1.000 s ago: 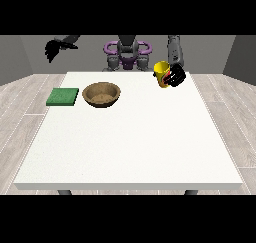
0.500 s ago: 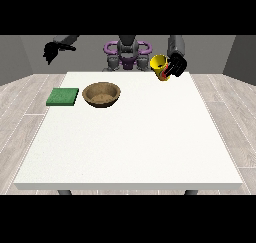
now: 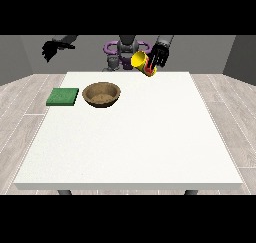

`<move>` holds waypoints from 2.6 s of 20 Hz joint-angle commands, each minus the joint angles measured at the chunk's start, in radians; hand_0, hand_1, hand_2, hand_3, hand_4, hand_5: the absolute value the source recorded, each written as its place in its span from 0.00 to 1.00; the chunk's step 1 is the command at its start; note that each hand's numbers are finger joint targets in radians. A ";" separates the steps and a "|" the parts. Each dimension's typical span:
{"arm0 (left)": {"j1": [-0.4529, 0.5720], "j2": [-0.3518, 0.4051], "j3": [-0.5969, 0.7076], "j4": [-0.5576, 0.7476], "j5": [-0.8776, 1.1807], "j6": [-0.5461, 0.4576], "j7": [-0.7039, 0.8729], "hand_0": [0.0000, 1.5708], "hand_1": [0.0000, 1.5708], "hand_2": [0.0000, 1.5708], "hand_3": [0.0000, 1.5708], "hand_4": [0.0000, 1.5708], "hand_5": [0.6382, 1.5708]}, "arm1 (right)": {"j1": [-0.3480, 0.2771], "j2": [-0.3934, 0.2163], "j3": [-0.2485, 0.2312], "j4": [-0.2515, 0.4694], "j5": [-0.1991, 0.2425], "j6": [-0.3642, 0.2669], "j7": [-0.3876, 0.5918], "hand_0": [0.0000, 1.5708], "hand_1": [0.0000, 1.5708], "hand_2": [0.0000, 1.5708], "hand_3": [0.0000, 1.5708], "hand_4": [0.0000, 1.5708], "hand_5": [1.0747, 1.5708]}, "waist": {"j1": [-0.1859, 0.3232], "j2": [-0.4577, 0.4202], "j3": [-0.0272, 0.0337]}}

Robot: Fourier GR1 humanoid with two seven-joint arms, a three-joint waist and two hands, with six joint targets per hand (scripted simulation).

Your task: Pick the cup and pour the ball into the bowl, then pick the bowl and place it on the pad

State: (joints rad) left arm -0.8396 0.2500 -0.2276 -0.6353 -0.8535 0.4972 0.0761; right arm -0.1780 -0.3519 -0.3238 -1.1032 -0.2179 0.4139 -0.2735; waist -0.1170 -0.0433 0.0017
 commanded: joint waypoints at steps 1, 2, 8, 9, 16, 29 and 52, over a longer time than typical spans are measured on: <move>-0.072 -0.032 -0.126 0.024 -0.184 -0.032 0.152 0.99 0.99 1.00 1.00 1.00 0.61 | 0.008 -0.008 -0.001 0.043 0.007 0.015 -0.010 0.00 0.00 0.00 0.00 0.00 1.00 | 0.007 -0.041 0.0011; -0.082 -0.050 -0.152 0.038 -0.235 -0.009 0.197 0.99 0.99 1.00 1.00 1.00 0.65 | 0.001 -0.026 -0.011 0.042 -0.014 0.039 0.008 0.00 0.00 0.00 0.00 0.00 1.00 | -0.021 -0.039 0.0009; -0.137 -0.137 -0.333 0.077 -0.448 -0.125 0.271 0.94 0.94 1.00 1.00 1.00 0.61 | -0.031 -0.045 -0.012 0.064 -0.009 0.053 -0.005 0.00 0.00 0.00 0.00 0.00 1.00 | -0.035 -0.015 0.0002; -0.153 -0.134 -0.359 0.083 -0.471 -0.172 0.263 0.94 0.94 1.00 1.00 1.00 0.49 | -0.013 -0.063 -0.025 0.082 -0.022 0.081 -0.008 0.00 0.00 0.00 0.00 0.00 1.00 | -0.044 -0.033 0.0007; -0.191 -0.188 -0.581 0.151 -0.732 -0.303 0.327 0.97 0.97 1.00 1.00 0.96 0.64 | -0.043 -0.009 0.001 0.090 -0.007 0.056 -0.035 0.00 0.00 0.00 0.00 0.00 1.00 | -0.030 -0.010 0.0004; -0.151 -0.186 -0.377 0.020 -0.615 -0.277 0.275 0.94 0.94 1.00 1.00 0.95 0.63 | -0.056 -0.014 -0.030 0.102 -0.032 -0.013 0.070 0.00 0.00 0.00 0.00 0.07 0.99 | 0.081 -0.042 -0.0061; 0.385 -0.236 0.102 -0.528 0.717 -0.268 -0.335 0.00 0.00 0.00 0.00 0.00 0.99 | -0.169 0.211 -0.005 0.077 0.040 -0.353 0.008 0.00 0.00 0.00 0.00 0.20 1.00 | 0.274 0.214 -0.0024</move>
State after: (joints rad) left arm -0.5235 0.0041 -0.1429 -1.1204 -0.2340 0.3387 -0.1380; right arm -0.3377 -0.1769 -0.3189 -1.0511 -0.1892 0.1327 -0.2431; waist 0.1109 0.1517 -0.0062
